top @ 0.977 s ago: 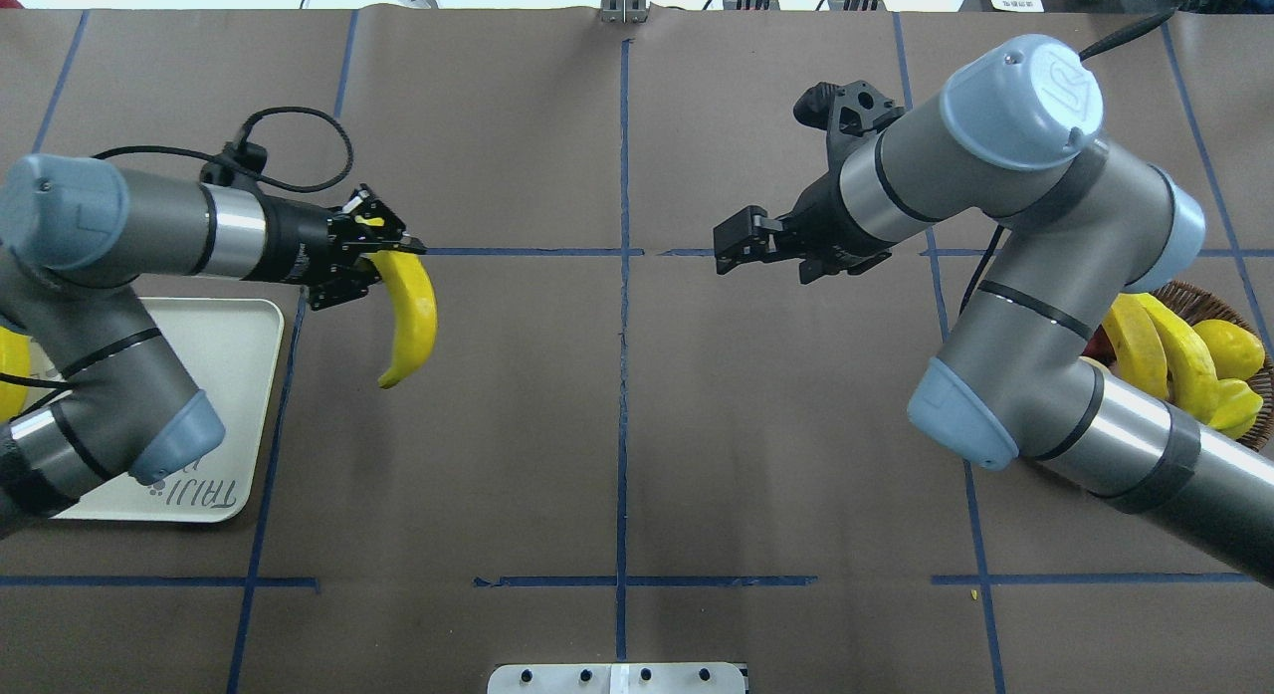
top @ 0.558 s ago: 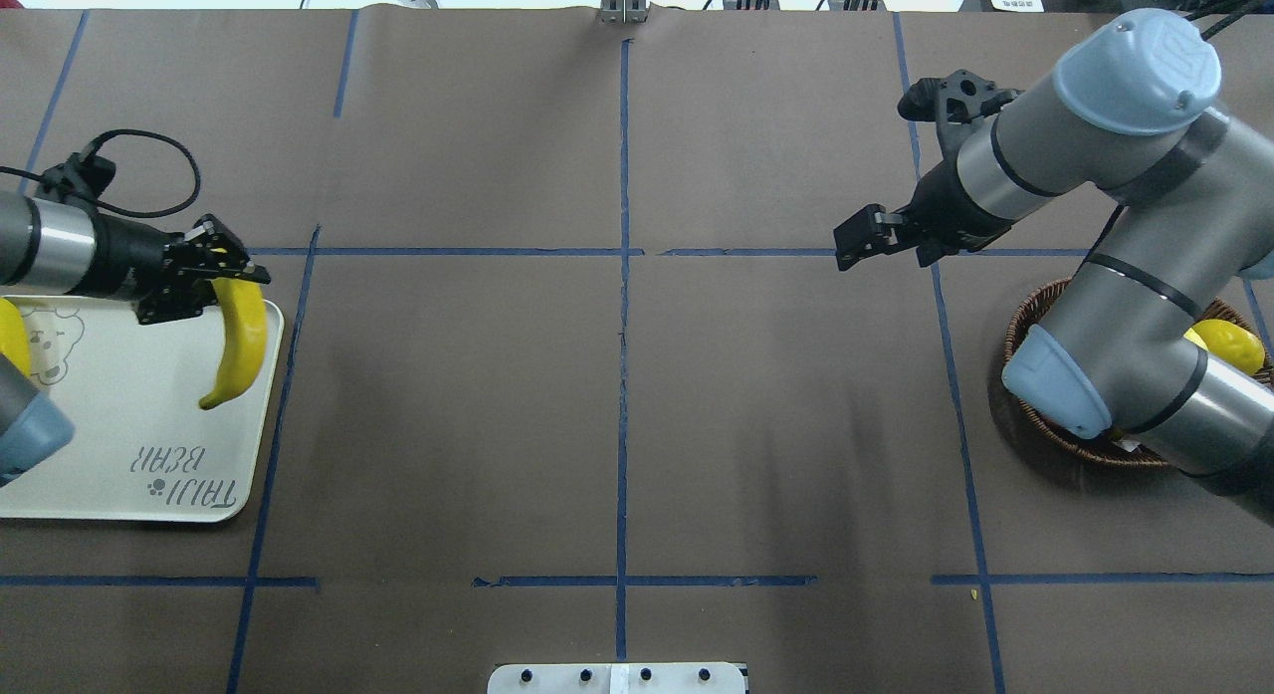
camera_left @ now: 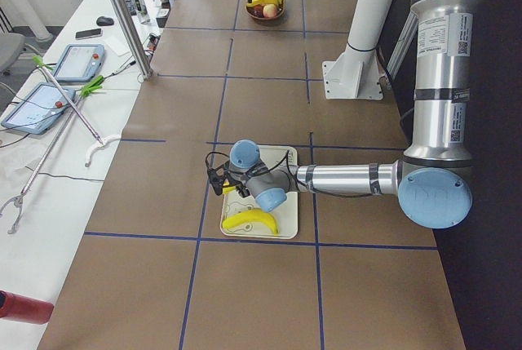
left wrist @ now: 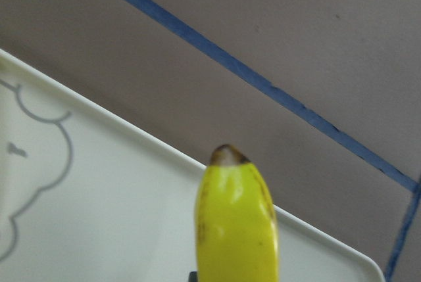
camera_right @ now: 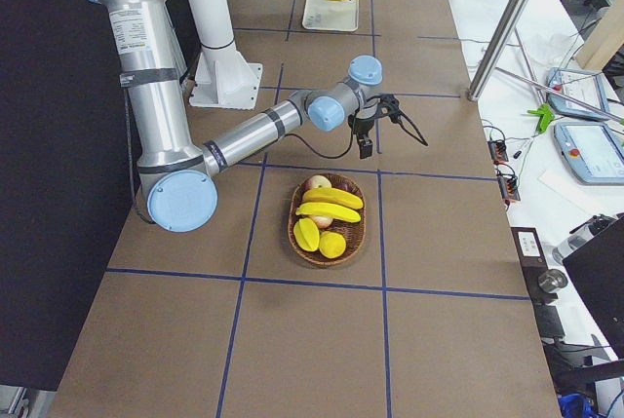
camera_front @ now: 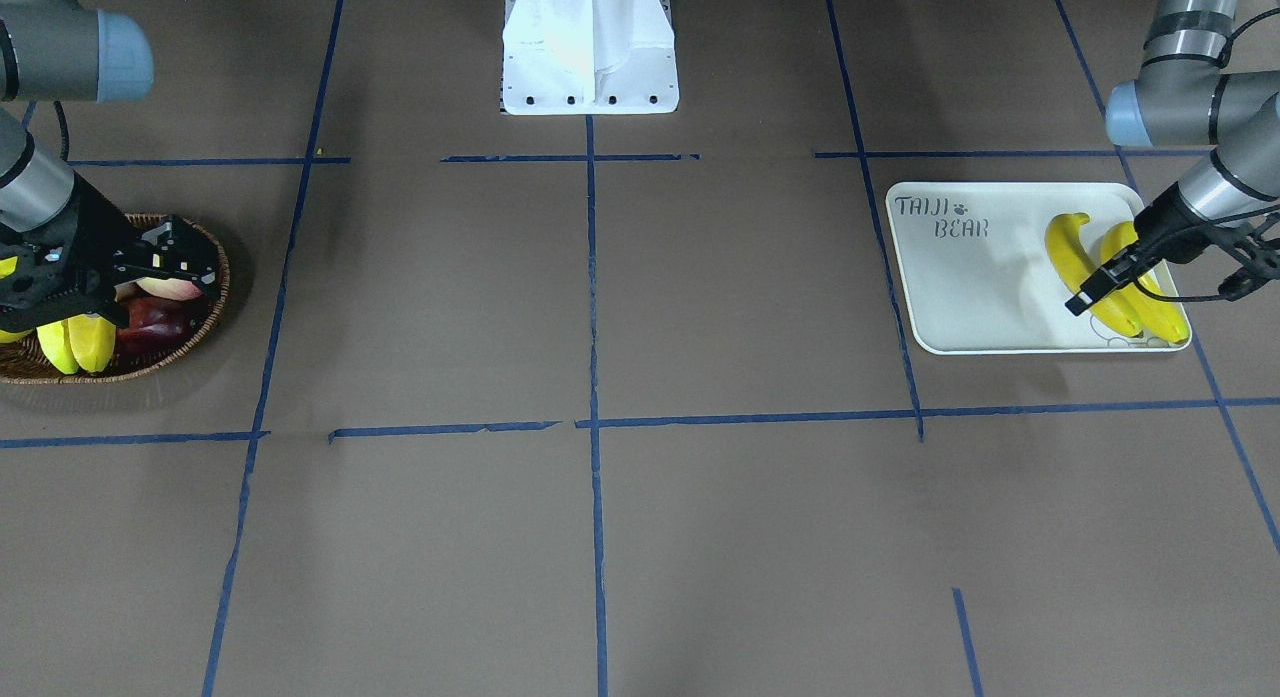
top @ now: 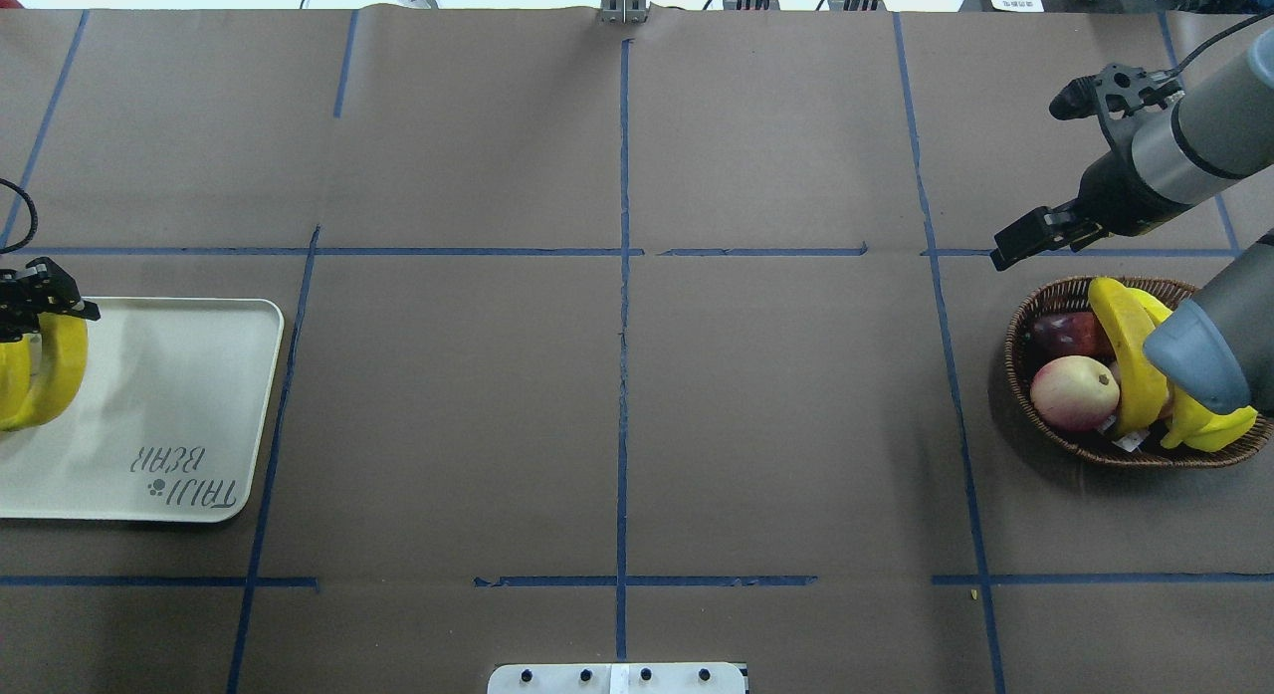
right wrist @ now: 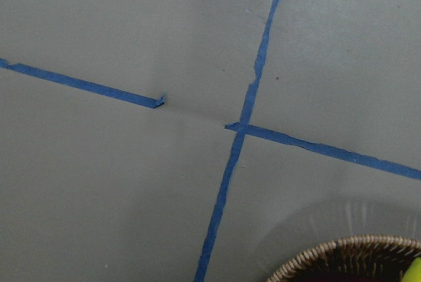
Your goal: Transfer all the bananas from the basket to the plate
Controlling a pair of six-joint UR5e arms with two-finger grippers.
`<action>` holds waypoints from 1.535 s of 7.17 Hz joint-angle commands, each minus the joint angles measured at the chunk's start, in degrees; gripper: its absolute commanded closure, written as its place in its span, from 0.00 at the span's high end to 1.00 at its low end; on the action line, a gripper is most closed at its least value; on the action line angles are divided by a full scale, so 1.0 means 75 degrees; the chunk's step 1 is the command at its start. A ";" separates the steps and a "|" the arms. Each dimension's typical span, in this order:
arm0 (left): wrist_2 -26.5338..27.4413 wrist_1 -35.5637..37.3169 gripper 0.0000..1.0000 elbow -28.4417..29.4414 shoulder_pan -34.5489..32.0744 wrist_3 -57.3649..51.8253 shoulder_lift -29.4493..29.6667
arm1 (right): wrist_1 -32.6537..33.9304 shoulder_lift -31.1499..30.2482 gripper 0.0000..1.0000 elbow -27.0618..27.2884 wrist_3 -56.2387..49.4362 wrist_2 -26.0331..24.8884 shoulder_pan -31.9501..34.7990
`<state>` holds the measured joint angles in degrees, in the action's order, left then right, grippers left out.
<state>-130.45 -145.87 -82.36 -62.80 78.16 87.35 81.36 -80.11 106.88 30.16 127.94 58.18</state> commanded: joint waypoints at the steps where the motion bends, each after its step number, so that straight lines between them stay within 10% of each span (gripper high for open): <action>1: 0.0002 0.0007 0.52 0.0387 -0.0321 -0.0713 -0.0068 | -0.0020 -0.0076 0.99 0.0022 -0.0084 0.0016 0.0035; 2: -0.0009 -0.0016 0.99 0.0387 -0.0333 -0.0811 -0.0080 | -0.0032 -0.0088 0.99 0.0022 -0.0084 0.0016 0.0035; 6: -0.1529 0.0042 1.00 -0.0687 -0.1245 -0.0788 -0.0011 | -0.0137 -0.0834 0.99 0.0384 -0.0423 0.0017 0.0234; 11: -0.1404 -0.0016 1.00 -0.1312 -0.0920 -0.0788 0.0318 | -0.2431 -0.3506 0.90 0.0690 0.0367 -0.0371 0.0270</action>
<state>-141.25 -145.91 -91.86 -70.39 72.22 89.60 66.15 -102.56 112.03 29.26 125.23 60.08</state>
